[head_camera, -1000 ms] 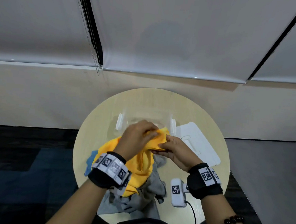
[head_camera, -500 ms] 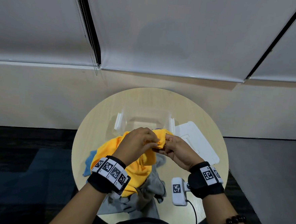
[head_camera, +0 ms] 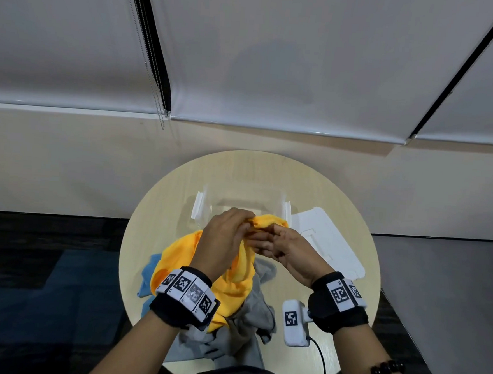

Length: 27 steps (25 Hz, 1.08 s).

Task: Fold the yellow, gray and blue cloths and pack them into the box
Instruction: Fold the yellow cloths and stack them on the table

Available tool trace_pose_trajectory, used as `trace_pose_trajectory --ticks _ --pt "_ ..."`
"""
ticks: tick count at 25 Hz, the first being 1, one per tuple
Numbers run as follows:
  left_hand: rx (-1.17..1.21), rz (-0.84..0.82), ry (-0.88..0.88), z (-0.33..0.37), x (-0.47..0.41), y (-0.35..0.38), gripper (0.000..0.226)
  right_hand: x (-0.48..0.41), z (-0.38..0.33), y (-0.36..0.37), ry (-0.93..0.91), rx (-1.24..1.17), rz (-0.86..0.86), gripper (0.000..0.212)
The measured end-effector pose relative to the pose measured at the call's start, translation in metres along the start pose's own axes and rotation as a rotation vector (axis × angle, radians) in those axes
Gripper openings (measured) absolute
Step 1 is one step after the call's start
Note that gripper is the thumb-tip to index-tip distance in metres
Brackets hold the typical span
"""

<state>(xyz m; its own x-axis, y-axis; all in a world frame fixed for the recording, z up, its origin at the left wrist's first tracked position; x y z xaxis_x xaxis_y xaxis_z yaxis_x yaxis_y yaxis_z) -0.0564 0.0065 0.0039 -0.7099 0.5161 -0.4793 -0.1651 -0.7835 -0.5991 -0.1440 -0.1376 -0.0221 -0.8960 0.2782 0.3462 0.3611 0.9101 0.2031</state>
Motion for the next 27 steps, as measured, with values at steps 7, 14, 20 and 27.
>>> trace_pose_trajectory --ticks 7,14,20,27 --pt "0.223 0.246 -0.006 0.026 -0.025 -0.046 0.022 -0.002 0.028 -0.024 -0.04 0.13 0.429 0.05" --pt "0.348 0.259 -0.104 0.014 -0.032 -0.064 0.017 -0.004 -0.006 -0.017 -0.286 -0.17 0.209 0.035" --pt "0.25 0.427 -0.361 -0.013 -0.016 -0.055 0.011 0.004 -0.031 -0.009 -0.411 -0.104 0.257 0.016" --pt "0.069 0.141 -0.215 -0.007 -0.017 -0.039 0.031 0.011 -0.044 0.006 -0.447 0.157 0.236 0.016"
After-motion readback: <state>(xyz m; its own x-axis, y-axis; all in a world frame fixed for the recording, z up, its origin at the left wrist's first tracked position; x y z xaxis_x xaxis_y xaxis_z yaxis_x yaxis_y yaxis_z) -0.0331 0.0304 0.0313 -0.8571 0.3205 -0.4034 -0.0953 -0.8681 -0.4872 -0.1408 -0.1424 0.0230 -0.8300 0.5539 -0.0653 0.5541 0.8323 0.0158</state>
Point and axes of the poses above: each hand's wrist, its own x-axis away from the middle knuckle, its own y-axis out of the palm, z = x × y, the point moved 3 cm from there along -x, towards the middle knuckle, and after that the axes turned 10 degrees about z, right-handed, at the moved point
